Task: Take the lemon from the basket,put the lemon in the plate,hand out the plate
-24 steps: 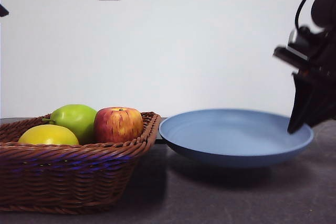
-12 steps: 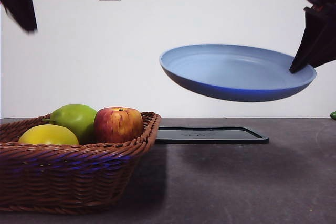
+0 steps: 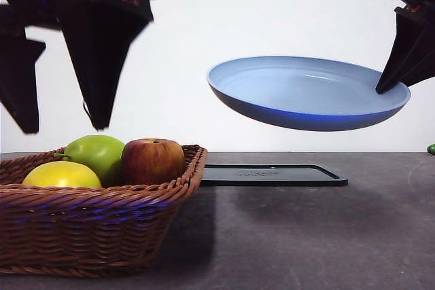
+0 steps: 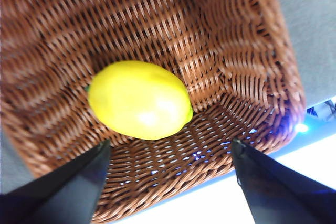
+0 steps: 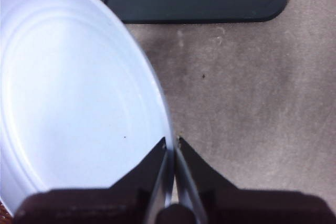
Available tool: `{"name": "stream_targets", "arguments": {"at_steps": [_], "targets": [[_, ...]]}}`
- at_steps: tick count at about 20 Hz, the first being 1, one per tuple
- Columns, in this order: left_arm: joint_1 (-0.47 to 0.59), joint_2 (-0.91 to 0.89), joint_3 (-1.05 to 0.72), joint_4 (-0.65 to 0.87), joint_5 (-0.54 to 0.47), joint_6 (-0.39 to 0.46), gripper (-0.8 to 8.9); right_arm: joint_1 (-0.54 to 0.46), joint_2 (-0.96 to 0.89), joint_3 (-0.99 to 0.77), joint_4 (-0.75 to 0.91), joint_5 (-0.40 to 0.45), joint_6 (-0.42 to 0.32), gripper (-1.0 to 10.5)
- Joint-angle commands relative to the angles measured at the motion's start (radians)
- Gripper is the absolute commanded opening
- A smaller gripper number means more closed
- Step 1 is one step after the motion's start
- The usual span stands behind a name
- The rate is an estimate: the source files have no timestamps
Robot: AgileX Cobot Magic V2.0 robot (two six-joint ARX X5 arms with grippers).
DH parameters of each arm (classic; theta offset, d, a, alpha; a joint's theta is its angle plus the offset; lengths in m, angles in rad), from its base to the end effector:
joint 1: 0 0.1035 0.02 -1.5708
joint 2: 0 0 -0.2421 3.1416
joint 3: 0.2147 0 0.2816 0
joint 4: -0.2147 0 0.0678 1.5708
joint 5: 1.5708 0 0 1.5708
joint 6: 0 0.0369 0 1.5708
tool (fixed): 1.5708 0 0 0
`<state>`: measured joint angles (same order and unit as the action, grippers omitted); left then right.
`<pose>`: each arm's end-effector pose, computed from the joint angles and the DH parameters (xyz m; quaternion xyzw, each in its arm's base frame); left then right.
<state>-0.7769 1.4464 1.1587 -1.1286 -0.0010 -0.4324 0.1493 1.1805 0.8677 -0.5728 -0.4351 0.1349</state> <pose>0.2046 -0.2011 0.2197 0.0901 0.6495 -0.1515 0.7397 0.2669 0.0559 0.2214 0.1192 0.4407 0.2311 0.8592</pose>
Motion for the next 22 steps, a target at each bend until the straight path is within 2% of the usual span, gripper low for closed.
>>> {"name": "stream_targets", "arguments": {"at_steps": [1,4,8,11,16,19,22], "targets": [[-0.002,0.048,0.019,0.0,0.01,-0.011,4.19,0.002,0.005,0.019,0.01,-0.009,0.002,0.1],[0.008,0.067,0.018,-0.014,0.032,-0.021,4.2,0.002,0.003,0.019,0.003,-0.01,0.002,0.1],[0.039,0.07,0.018,-0.039,0.019,-0.077,4.21,0.002,0.003,0.019,-0.011,-0.011,0.001,0.1],[0.06,0.078,0.018,0.019,0.024,-0.126,4.21,0.002,0.003,0.019,-0.013,-0.011,-0.005,0.1],[0.124,0.181,0.018,0.024,0.11,-0.12,4.21,0.002,0.003,0.019,-0.012,-0.011,-0.006,0.1],[0.137,0.221,0.018,0.038,0.11,-0.11,4.21,0.002,0.003,0.019,-0.012,-0.011,-0.01,0.1],[0.137,0.267,0.018,0.061,0.11,-0.062,4.19,0.002,0.003,0.019,-0.012,-0.011,-0.014,0.1]]}}
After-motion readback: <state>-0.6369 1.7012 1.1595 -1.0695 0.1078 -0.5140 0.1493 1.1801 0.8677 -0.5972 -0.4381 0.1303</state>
